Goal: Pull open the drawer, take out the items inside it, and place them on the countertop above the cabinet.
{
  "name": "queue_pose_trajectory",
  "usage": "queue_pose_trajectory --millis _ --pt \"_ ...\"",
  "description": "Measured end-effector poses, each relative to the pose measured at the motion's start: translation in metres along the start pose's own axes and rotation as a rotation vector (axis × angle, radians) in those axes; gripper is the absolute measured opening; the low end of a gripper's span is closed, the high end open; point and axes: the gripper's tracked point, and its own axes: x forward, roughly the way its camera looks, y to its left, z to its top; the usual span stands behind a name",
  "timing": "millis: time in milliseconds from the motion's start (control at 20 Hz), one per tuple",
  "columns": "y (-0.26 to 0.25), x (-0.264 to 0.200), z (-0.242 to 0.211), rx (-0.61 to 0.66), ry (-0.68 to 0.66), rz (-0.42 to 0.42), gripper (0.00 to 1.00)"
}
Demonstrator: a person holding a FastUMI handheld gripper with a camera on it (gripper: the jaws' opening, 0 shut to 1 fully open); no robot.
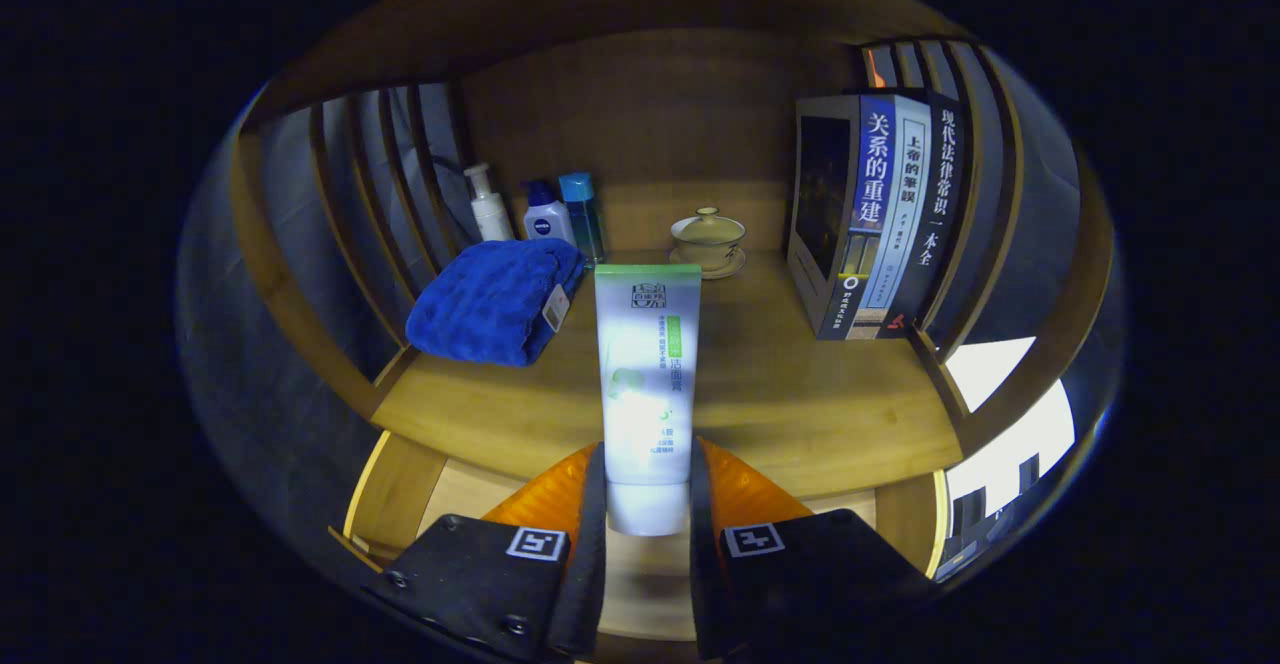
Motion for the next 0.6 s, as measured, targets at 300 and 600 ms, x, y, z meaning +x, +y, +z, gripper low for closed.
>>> queue_pose_trajectory --millis 300,600 --pt "0.015 0.035 -0.001 0.054 -0.027 0.021 0.45" --pt "0.015 0.047 -0.012 0.105 -0.011 0.012 0.48"
